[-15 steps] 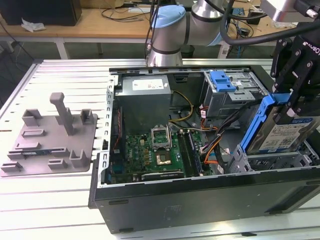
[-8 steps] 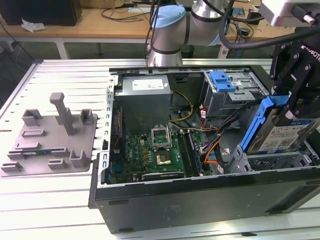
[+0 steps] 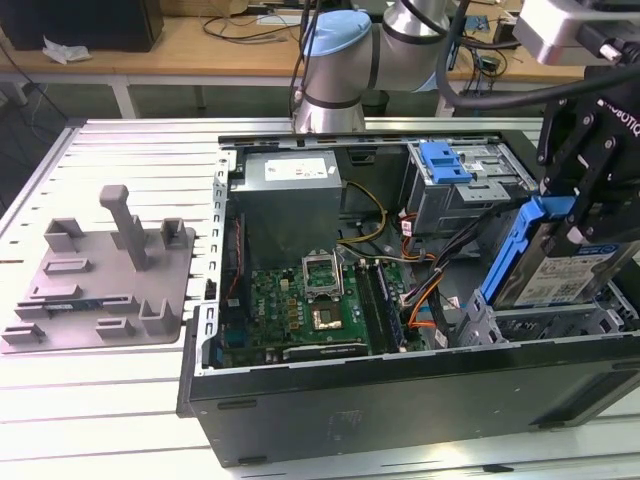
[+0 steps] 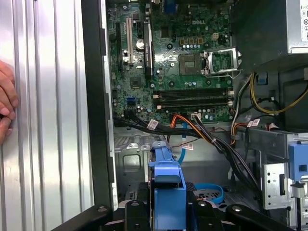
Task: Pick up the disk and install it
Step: 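Insert the disk into the insertion slot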
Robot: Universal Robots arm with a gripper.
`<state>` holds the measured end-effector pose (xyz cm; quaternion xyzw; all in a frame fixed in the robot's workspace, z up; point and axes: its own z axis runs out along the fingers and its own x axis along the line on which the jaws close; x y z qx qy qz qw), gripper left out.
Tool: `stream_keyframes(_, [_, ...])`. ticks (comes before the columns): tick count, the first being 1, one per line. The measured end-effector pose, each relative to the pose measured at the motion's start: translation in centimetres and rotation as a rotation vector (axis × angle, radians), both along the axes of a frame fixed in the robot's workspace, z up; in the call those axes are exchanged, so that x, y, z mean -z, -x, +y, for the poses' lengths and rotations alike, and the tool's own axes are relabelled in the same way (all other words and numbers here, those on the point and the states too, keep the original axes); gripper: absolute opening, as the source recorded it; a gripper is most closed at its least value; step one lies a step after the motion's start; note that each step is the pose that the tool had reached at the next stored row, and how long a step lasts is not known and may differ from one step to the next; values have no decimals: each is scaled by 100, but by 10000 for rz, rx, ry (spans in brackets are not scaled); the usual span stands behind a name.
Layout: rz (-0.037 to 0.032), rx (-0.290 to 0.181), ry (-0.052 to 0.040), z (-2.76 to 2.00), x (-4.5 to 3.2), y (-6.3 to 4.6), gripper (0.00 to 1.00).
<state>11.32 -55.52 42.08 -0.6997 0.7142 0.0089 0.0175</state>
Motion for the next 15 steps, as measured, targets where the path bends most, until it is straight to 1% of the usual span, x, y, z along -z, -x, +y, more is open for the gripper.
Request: stream_keyframes(15, [0, 0, 0, -1, 138, 0, 37])
